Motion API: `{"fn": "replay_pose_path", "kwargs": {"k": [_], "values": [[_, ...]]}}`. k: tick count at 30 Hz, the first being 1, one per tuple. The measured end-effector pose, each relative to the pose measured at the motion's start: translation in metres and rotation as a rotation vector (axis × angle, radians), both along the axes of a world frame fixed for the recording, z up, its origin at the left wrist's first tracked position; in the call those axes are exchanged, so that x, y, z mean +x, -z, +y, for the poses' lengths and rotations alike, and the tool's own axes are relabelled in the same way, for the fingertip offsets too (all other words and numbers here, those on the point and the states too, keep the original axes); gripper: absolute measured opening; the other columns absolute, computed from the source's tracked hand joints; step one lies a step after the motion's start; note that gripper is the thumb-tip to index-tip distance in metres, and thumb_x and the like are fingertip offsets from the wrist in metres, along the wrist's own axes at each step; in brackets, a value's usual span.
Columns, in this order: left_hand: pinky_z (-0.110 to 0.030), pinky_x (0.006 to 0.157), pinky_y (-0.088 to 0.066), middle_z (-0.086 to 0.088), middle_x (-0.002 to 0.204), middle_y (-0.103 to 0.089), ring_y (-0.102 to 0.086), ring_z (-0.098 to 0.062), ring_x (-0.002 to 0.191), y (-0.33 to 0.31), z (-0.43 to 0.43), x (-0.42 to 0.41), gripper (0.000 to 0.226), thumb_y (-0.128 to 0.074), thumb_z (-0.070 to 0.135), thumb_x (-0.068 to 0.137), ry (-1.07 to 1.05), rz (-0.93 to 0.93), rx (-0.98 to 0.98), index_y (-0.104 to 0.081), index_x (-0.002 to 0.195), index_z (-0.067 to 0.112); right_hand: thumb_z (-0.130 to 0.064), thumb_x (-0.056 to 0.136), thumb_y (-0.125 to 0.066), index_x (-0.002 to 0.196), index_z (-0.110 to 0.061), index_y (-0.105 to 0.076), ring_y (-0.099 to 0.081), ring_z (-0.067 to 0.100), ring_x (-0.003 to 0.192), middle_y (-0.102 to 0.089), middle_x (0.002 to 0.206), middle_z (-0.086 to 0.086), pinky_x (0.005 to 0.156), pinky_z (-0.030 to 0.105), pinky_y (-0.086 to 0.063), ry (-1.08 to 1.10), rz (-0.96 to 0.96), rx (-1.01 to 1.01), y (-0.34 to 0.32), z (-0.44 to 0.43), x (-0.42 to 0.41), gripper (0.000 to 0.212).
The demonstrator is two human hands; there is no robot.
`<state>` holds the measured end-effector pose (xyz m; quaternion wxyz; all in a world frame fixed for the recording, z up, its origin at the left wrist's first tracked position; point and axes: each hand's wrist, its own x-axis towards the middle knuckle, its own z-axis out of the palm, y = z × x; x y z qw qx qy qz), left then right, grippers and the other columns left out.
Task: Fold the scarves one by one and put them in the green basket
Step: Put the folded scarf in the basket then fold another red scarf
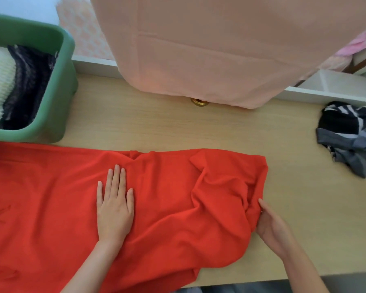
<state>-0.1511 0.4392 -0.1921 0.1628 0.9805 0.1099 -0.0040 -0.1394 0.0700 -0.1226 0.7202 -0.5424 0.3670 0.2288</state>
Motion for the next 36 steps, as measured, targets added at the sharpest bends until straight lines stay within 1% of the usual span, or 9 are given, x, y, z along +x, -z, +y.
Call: {"fn": "replay_pose_path", "kwargs": {"k": [3, 6, 8, 11, 14, 20, 23, 29, 36], "values": [[-0.044, 0.120, -0.012, -0.003, 0.160, -0.017, -0.011, -0.015, 0.148, 0.001, 0.000, 0.000, 0.057, -0.022, 0.032, 0.099, 0.000, 0.001, 0.011, -0.022, 0.151, 0.008, -0.022, 0.090, -0.052, 0.119, -0.015, -0.061, -0.060, 0.019, 0.112, -0.069, 0.114, -0.002, 0.087, 0.022, -0.053, 0.180, -0.141, -0.027, -0.008, 0.015, 0.013, 0.031], [-0.044, 0.120, -0.012, -0.003, 0.160, -0.018, -0.012, -0.016, 0.148, 0.000, 0.000, 0.000, 0.057, -0.022, 0.032, 0.099, 0.004, -0.003, 0.024, -0.024, 0.151, 0.007, -0.008, 0.093, -0.057, 0.098, -0.015, -0.068, -0.060, -0.002, 0.084, -0.071, 0.088, -0.014, 0.076, 0.018, -0.049, 0.104, -0.354, -0.661, -0.016, 0.044, 0.036, 0.014], [-0.043, 0.120, -0.011, -0.003, 0.160, -0.018, -0.012, -0.016, 0.148, 0.000, -0.001, 0.000, 0.058, -0.022, 0.032, 0.099, 0.002, -0.008, 0.027, -0.024, 0.151, 0.006, -0.007, 0.094, -0.055, 0.104, -0.015, -0.069, -0.057, -0.004, 0.087, -0.068, 0.099, -0.007, 0.085, 0.018, -0.046, -0.115, -0.496, -0.903, -0.022, 0.085, 0.045, 0.018], [-0.043, 0.120, -0.010, -0.003, 0.160, -0.018, -0.012, -0.015, 0.148, 0.000, -0.001, 0.000, 0.058, -0.022, 0.031, 0.099, 0.001, -0.006, 0.028, -0.024, 0.151, 0.007, -0.024, 0.097, -0.053, 0.140, -0.018, -0.047, -0.050, 0.011, 0.122, -0.053, 0.135, 0.002, 0.105, 0.017, -0.034, -0.661, -0.531, -0.840, -0.015, 0.147, 0.032, 0.044], [-0.042, 0.121, -0.009, -0.002, 0.160, -0.018, -0.011, -0.015, 0.148, 0.000, -0.001, 0.000, 0.058, -0.023, 0.031, 0.099, 0.005, -0.007, 0.026, -0.023, 0.151, 0.007, -0.034, 0.097, -0.050, 0.145, -0.029, -0.038, -0.028, 0.000, 0.137, -0.026, 0.155, -0.010, 0.112, 0.020, -0.025, -0.982, -0.509, -0.650, -0.012, 0.174, 0.004, 0.049], [-0.041, 0.121, -0.008, -0.002, 0.160, -0.016, -0.010, -0.014, 0.148, 0.000, -0.001, 0.000, 0.057, -0.021, 0.032, 0.100, -0.001, -0.010, 0.032, -0.022, 0.151, 0.008, -0.031, 0.090, -0.063, 0.107, -0.033, -0.064, -0.061, 0.005, 0.089, -0.061, 0.100, -0.017, 0.078, 0.034, -0.053, -0.369, -0.510, -0.840, -0.013, 0.119, -0.017, 0.018], [-0.041, 0.121, -0.008, -0.001, 0.160, -0.016, -0.010, -0.013, 0.148, 0.000, -0.002, 0.000, 0.057, -0.021, 0.032, 0.100, -0.002, -0.012, 0.034, -0.023, 0.151, 0.008, -0.064, 0.070, -0.067, 0.107, -0.034, -0.061, -0.062, 0.004, 0.086, -0.064, 0.095, -0.016, 0.080, 0.032, -0.052, -0.382, -0.228, -0.803, -0.006, 0.108, -0.028, 0.048], [-0.041, 0.121, -0.008, 0.000, 0.160, -0.016, -0.008, -0.012, 0.148, 0.001, -0.001, 0.000, 0.057, -0.019, 0.034, 0.100, -0.006, -0.009, 0.036, -0.022, 0.152, 0.010, -0.030, 0.089, -0.064, 0.082, -0.019, -0.066, -0.063, 0.006, 0.074, -0.069, 0.078, -0.009, 0.074, 0.032, -0.050, -0.374, -0.260, -0.769, 0.007, 0.122, -0.046, 0.013], [-0.040, 0.121, -0.008, -0.001, 0.160, -0.019, -0.011, -0.013, 0.148, 0.004, 0.001, 0.001, 0.057, -0.018, 0.036, 0.101, -0.001, -0.032, 0.041, -0.024, 0.152, 0.010, -0.059, 0.080, -0.062, 0.080, 0.005, -0.063, -0.055, 0.014, 0.069, -0.063, 0.073, 0.003, 0.066, 0.035, -0.043, -0.052, -0.158, -0.593, 0.007, 0.055, -0.045, 0.064]]}}
